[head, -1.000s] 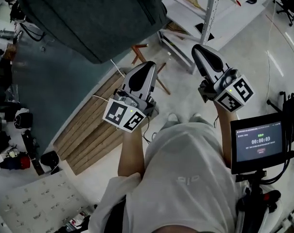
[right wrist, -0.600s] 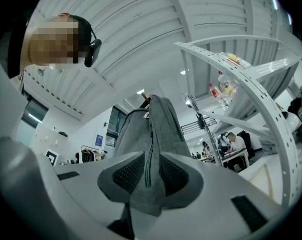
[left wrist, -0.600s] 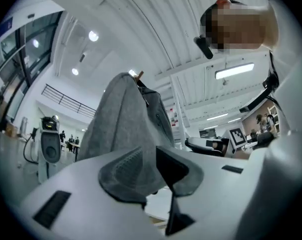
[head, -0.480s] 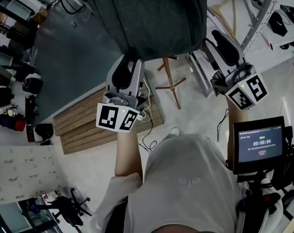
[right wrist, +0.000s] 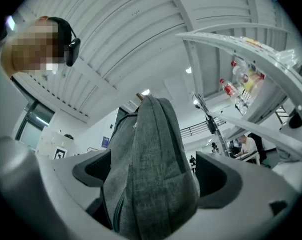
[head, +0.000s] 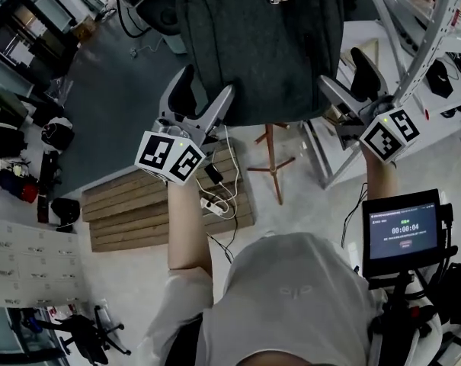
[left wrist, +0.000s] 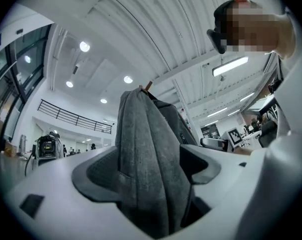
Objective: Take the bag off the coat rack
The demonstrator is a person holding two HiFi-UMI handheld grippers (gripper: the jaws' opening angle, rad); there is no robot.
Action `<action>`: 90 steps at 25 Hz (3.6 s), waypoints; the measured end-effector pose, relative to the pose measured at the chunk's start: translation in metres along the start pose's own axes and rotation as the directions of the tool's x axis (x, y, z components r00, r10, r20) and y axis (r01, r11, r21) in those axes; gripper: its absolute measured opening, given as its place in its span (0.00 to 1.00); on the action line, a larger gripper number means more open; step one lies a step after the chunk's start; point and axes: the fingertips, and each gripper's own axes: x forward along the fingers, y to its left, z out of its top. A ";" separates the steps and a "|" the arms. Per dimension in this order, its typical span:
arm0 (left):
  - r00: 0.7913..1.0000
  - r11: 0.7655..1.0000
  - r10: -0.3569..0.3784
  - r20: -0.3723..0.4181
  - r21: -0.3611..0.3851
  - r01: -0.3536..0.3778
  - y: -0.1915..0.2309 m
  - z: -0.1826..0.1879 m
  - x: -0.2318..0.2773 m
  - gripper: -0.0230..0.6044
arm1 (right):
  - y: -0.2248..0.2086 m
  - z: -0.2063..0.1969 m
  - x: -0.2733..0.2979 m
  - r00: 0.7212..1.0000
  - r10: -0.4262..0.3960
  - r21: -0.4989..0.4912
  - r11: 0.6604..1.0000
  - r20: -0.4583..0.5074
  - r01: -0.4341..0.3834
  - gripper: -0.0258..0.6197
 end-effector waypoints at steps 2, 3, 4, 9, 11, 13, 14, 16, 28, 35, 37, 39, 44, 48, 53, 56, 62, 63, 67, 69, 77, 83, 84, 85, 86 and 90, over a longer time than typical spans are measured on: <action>0.999 0.999 -0.037 -0.024 -0.002 0.037 0.004 -0.003 0.011 0.68 | -0.002 -0.011 0.010 0.998 0.036 0.008 0.999 -0.050 -0.036 0.83; 0.998 0.998 -0.055 -0.034 -0.007 0.055 0.005 -0.004 0.015 0.72 | -0.003 -0.019 0.016 0.995 0.053 0.005 0.999 -0.079 -0.053 0.83; 0.996 0.997 -0.074 -0.039 -0.020 0.073 0.007 -0.006 0.019 0.75 | -0.003 -0.025 0.021 0.993 0.064 0.002 0.998 -0.101 -0.064 0.83; 0.991 0.987 -0.135 0.010 -0.092 0.136 0.009 -0.005 0.028 0.80 | -0.004 -0.031 0.035 0.995 0.044 -0.005 0.999 -0.086 -0.045 0.83; 0.992 0.989 -0.119 0.044 -0.079 0.123 0.010 -0.006 0.034 0.80 | -0.007 -0.034 0.038 0.998 0.012 -0.018 1.000 -0.069 -0.013 0.83; 0.992 0.993 -0.095 0.078 -0.063 0.100 0.012 -0.008 0.038 0.79 | -0.011 -0.039 0.041 0.999 -0.021 -0.022 1.000 -0.047 0.020 0.83; 0.992 0.994 -0.084 0.091 -0.057 0.090 0.013 -0.008 0.039 0.79 | -0.012 -0.040 0.042 0.999 -0.033 -0.020 0.999 -0.038 0.033 0.83; 0.992 0.996 -0.070 0.108 -0.053 0.077 0.013 -0.004 0.037 0.79 | -0.010 -0.037 0.041 0.999 -0.049 -0.018 0.999 -0.023 0.049 0.82; 0.976 0.997 0.072 0.207 -0.035 -0.066 0.022 -0.015 0.032 0.71 | -0.011 -0.044 0.046 0.995 -0.095 -0.025 0.995 0.029 0.095 0.80; 0.972 0.996 0.093 0.217 -0.013 -0.093 0.018 -0.015 0.025 0.65 | -0.006 -0.044 0.039 0.992 -0.106 -0.042 0.993 0.072 0.109 0.77; 0.970 0.995 0.101 0.222 -0.014 -0.100 0.017 -0.016 0.022 0.62 | -0.005 -0.044 0.037 0.992 -0.107 -0.039 0.993 0.072 0.110 0.74; 0.970 0.994 0.109 0.219 -0.014 -0.108 0.017 -0.017 0.021 0.59 | -0.005 -0.044 0.036 0.991 -0.116 -0.042 0.992 0.069 0.119 0.70; 0.968 0.989 0.146 0.203 -0.008 -0.147 0.017 -0.019 0.018 0.51 | -0.001 -0.045 0.034 0.990 -0.130 -0.042 0.990 0.055 0.133 0.62; 0.964 0.984 0.177 0.197 -0.008 -0.179 0.016 -0.018 0.018 0.46 | 0.000 -0.042 0.035 0.988 -0.145 -0.033 0.989 0.050 0.147 0.58; 0.961 0.980 0.195 0.194 -0.007 -0.198 0.016 -0.014 0.017 0.42 | 0.002 -0.038 0.035 0.986 -0.155 -0.029 0.987 0.056 0.157 0.54; 0.959 0.980 0.199 0.199 -0.017 -0.200 0.017 -0.012 0.016 0.40 | 0.005 -0.034 0.035 0.985 -0.159 -0.044 0.986 0.062 0.162 0.53; 0.956 0.979 0.206 0.211 -0.036 -0.203 0.017 -0.004 0.013 0.39 | 0.012 -0.024 0.038 0.986 -0.150 -0.075 0.985 0.067 0.155 0.50; 0.955 0.979 0.205 0.214 -0.032 -0.203 0.017 -0.002 0.013 0.39 | 0.014 -0.022 0.038 0.987 -0.146 -0.074 0.986 0.072 0.152 0.49; 0.952 0.979 0.202 0.232 -0.008 -0.205 0.015 0.015 0.012 0.39 | 0.018 -0.009 0.041 0.986 -0.132 -0.071 0.988 0.098 0.139 0.49; 0.948 0.979 0.201 0.245 -0.004 -0.206 0.014 0.022 0.011 0.38 | 0.020 -0.003 0.043 0.987 -0.123 -0.078 0.988 0.108 0.132 0.49; 0.939 0.978 0.201 0.280 -0.004 -0.209 0.011 0.039 0.010 0.36 | 0.026 0.015 0.045 0.986 -0.104 -0.095 0.989 0.127 0.117 0.48; 0.928 0.977 0.196 0.317 0.015 -0.211 -0.004 0.062 0.006 0.36 | 0.034 0.040 0.036 0.984 -0.082 -0.106 0.989 0.155 0.099 0.48; 0.926 0.977 0.195 0.322 0.017 -0.212 -0.007 0.066 0.005 0.36 | 0.036 0.043 0.035 0.984 -0.079 -0.109 0.989 0.159 0.097 0.48; 0.925 0.977 0.195 0.328 0.019 -0.213 -0.010 0.070 0.003 0.36 | 0.038 0.047 0.033 0.984 -0.076 -0.111 0.989 0.164 0.094 0.48; 0.923 0.977 0.194 0.333 0.022 -0.214 -0.012 0.073 0.001 0.36 | 0.040 0.050 0.031 0.983 -0.072 -0.114 0.989 0.168 0.092 0.48; 0.917 0.976 0.190 0.351 0.034 -0.215 -0.022 0.087 -0.003 0.36 | 0.047 0.063 0.025 0.981 -0.061 -0.121 0.989 0.186 0.085 0.48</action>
